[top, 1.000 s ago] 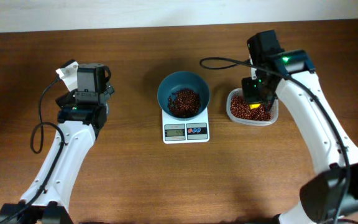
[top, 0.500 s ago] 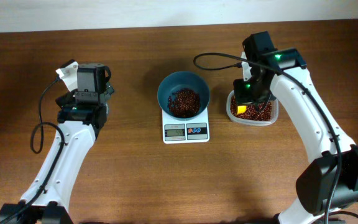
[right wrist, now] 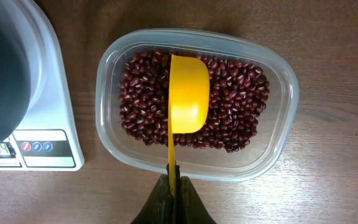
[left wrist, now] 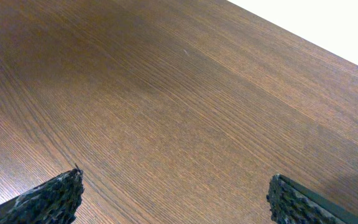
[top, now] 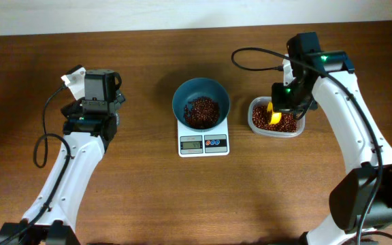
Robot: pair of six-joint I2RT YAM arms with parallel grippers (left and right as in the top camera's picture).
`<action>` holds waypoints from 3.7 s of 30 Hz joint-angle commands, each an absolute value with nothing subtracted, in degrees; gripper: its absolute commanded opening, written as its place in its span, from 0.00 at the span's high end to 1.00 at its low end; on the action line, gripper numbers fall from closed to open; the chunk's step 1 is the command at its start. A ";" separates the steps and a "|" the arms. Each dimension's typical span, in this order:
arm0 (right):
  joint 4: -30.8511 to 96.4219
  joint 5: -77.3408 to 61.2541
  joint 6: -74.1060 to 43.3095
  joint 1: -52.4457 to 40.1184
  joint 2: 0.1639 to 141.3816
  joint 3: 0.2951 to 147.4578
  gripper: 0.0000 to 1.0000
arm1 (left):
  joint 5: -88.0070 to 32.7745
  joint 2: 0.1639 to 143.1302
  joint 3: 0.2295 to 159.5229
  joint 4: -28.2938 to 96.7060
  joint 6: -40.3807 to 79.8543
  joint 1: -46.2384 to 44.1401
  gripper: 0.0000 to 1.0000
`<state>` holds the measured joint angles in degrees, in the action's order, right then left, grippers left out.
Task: Scoop item into bowl and weigh 50g on scale
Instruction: 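Move the scoop back into the bean tub and scoop beans, then carry the scoop with the right gripper over the teal bowl, then tip the scoop to pour a small amount of beans into the bowl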
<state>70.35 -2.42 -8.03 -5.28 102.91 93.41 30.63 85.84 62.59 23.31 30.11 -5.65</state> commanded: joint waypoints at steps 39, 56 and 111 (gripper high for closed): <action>73.14 -53.39 9.87 9.96 96.73 96.90 0.96 | 30.85 86.56 63.26 23.24 30.81 -5.45 0.01; 62.50 -31.79 9.41 -10.37 96.73 96.99 0.96 | 30.85 86.56 63.26 23.24 30.81 -5.45 0.01; 60.64 -16.12 0.51 -21.23 96.92 100.42 0.96 | 30.85 86.56 63.26 23.22 30.81 -5.45 0.01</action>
